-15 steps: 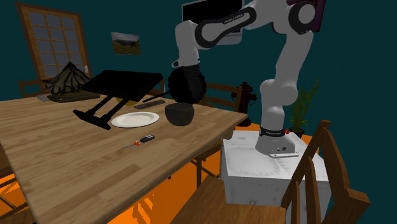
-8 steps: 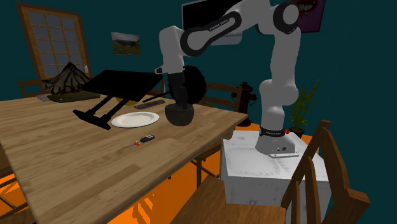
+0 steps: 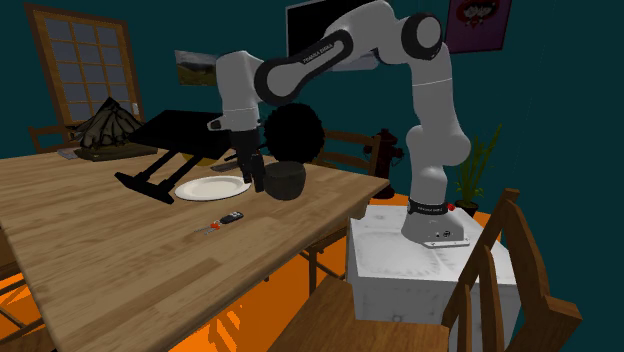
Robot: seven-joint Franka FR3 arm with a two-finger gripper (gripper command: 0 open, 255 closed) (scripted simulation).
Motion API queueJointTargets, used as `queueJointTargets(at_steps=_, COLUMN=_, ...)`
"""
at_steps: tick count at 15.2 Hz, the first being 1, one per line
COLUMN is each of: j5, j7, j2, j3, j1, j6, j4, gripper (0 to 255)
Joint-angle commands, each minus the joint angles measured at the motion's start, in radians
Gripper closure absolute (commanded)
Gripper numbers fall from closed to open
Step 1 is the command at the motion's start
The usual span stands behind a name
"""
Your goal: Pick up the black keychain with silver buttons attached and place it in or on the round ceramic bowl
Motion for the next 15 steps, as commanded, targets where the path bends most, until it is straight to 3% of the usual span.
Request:
queueJointTargets(at_steps=1, j5=-0.020, j7=-0.004, j2=0.067, j3=0.009, j1=0.016, j6=0.004, j4=0.074, gripper=0)
queueJointTargets(at_steps=7, j5=-0.084, j7=-0.015, j2=0.273, j3=0.028, j1=0.076, j6=-0.004, j4=0.316, gripper=0)
queueJointTargets(at_steps=15, j5=-0.093, j7=-0.009, j2=0.306, j3=0.022, j1=0.077, j6=0.082, j4=0.262, gripper=0)
